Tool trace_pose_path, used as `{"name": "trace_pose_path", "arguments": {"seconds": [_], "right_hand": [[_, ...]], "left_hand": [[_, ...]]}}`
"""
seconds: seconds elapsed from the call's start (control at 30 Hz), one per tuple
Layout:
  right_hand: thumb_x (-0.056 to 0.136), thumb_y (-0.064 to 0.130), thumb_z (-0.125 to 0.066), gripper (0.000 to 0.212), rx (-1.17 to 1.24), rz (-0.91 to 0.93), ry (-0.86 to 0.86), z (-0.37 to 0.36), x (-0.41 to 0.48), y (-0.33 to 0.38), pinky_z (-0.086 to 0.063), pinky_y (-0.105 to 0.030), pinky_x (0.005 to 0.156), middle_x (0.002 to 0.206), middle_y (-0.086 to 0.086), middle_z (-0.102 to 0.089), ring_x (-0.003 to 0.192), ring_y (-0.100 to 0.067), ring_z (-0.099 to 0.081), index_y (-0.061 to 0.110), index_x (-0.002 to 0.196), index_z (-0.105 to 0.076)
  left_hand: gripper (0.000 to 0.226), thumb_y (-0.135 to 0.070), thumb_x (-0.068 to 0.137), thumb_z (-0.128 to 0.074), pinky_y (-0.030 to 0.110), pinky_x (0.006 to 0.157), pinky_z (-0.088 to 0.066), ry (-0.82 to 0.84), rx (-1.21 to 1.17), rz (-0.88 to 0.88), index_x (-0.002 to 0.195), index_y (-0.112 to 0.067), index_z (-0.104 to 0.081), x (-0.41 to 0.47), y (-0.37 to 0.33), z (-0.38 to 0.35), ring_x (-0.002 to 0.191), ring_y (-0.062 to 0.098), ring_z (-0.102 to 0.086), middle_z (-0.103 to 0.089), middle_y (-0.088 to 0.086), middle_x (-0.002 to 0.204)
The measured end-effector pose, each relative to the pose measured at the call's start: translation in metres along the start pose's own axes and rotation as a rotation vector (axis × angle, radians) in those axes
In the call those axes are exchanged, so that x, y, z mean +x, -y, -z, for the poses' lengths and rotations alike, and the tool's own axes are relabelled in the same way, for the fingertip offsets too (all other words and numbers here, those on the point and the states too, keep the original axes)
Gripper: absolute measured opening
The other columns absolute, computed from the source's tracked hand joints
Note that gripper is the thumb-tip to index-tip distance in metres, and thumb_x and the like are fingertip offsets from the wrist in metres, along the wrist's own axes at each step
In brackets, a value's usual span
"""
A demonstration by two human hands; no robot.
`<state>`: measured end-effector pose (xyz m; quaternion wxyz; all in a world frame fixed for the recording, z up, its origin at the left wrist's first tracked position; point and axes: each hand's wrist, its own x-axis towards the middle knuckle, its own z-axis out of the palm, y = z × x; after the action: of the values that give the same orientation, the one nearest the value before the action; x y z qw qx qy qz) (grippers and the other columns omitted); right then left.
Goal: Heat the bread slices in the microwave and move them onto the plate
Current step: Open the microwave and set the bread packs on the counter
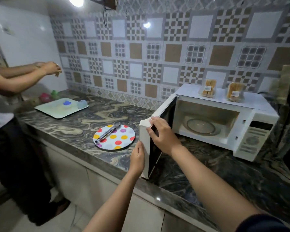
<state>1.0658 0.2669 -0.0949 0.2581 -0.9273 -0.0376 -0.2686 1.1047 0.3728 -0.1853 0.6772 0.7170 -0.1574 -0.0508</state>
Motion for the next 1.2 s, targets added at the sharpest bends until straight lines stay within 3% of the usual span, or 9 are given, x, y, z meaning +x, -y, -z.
{"name": "trace_pose_path", "arguments": {"seconds": [0.07, 0.13, 0.2, 0.37, 0.6, 0.77, 0.93, 1.03, 1.2], "right_hand": [[0.093, 0.023, -0.052, 0.044, -0.011, -0.015, -0.016, -0.016, 0.008, 0.008, -0.018, -0.029, 0.116, 0.142, -0.013, -0.043, 0.138, -0.024, -0.029, 0.001, 0.131, -0.047], [0.092, 0.020, -0.053, 0.044, -0.021, -0.036, -0.037, -0.029, 0.015, 0.013, -0.017, -0.031, 0.116, 0.144, -0.013, -0.040, 0.138, -0.026, -0.026, 0.002, 0.131, -0.045], [0.092, 0.020, -0.053, 0.043, -0.027, -0.052, -0.056, -0.037, 0.021, 0.017, -0.017, -0.029, 0.114, 0.144, -0.013, -0.039, 0.138, -0.026, -0.026, 0.003, 0.130, -0.046], [0.089, 0.023, -0.057, 0.042, -0.081, -0.043, -0.075, -0.049, 0.039, 0.024, -0.022, -0.030, 0.109, 0.137, -0.014, -0.045, 0.129, -0.030, -0.034, 0.002, 0.125, -0.050], [0.084, 0.026, -0.064, 0.044, -0.092, -0.058, -0.152, -0.061, 0.045, 0.024, -0.031, -0.030, 0.101, 0.127, -0.011, -0.052, 0.120, -0.031, -0.040, 0.004, 0.120, -0.054], [0.084, 0.024, -0.066, 0.044, -0.065, -0.055, -0.174, -0.063, 0.043, 0.024, -0.031, -0.030, 0.104, 0.131, -0.012, -0.052, 0.124, -0.030, -0.040, 0.003, 0.121, -0.056], [0.083, 0.019, -0.067, 0.045, -0.057, -0.101, -0.258, -0.069, 0.036, 0.028, -0.037, -0.028, 0.100, 0.119, -0.018, -0.047, 0.115, -0.031, -0.046, 0.003, 0.123, -0.057], [0.085, 0.017, -0.062, 0.051, -0.032, -0.162, -0.233, -0.069, 0.032, 0.036, -0.035, -0.022, 0.091, 0.110, -0.014, -0.043, 0.104, -0.027, -0.046, 0.008, 0.133, -0.049], [0.088, 0.006, -0.048, 0.065, 0.004, -0.257, -0.042, -0.058, 0.018, 0.046, -0.037, -0.031, 0.099, 0.120, -0.015, -0.041, 0.113, -0.027, -0.041, 0.014, 0.147, -0.025]], "left_hand": [[0.047, -0.034, 0.102, -0.024, 0.027, 0.111, -0.027, -0.044, 0.031, 0.013, 0.141, -0.013, -0.038, 0.009, 0.003, 0.008, 0.133, 0.011, -0.037, -0.042, -0.002, 0.143], [0.047, -0.037, 0.101, -0.023, 0.032, 0.110, -0.032, -0.065, 0.048, 0.018, 0.138, -0.015, -0.042, 0.015, 0.003, 0.016, 0.130, 0.014, -0.042, -0.047, 0.002, 0.140], [0.046, -0.035, 0.102, -0.021, 0.026, 0.103, -0.033, -0.073, 0.060, 0.015, 0.137, -0.015, -0.044, 0.020, 0.002, 0.024, 0.123, 0.010, -0.044, -0.049, 0.001, 0.137], [0.049, -0.035, 0.102, -0.020, 0.022, 0.102, -0.027, -0.116, 0.115, 0.059, 0.142, -0.013, -0.037, 0.036, 0.004, 0.037, 0.136, 0.020, -0.036, -0.041, 0.006, 0.146], [0.047, -0.037, 0.102, -0.021, 0.027, 0.090, -0.038, -0.134, 0.124, 0.050, 0.130, -0.014, -0.051, 0.044, 0.010, 0.044, 0.118, 0.021, -0.052, -0.057, 0.005, 0.128], [0.050, -0.042, 0.100, -0.021, 0.041, 0.100, -0.043, -0.134, 0.137, 0.043, 0.130, -0.015, -0.052, 0.046, 0.015, 0.044, 0.118, 0.022, -0.054, -0.059, 0.006, 0.128], [0.055, -0.042, 0.100, -0.022, 0.042, 0.091, -0.045, -0.200, 0.220, 0.025, 0.118, -0.007, -0.060, 0.044, 0.017, 0.045, 0.106, 0.030, -0.057, -0.065, 0.013, 0.113], [0.061, -0.045, 0.099, -0.019, 0.048, 0.093, -0.041, -0.213, 0.256, 0.084, 0.111, -0.002, -0.061, 0.044, 0.015, 0.044, 0.109, 0.038, -0.052, -0.062, 0.022, 0.111], [0.060, -0.042, 0.099, -0.019, 0.048, 0.099, -0.037, -0.218, 0.291, 0.123, 0.110, 0.002, -0.058, 0.032, -0.002, 0.043, 0.116, 0.038, -0.045, -0.056, 0.024, 0.118]]}}
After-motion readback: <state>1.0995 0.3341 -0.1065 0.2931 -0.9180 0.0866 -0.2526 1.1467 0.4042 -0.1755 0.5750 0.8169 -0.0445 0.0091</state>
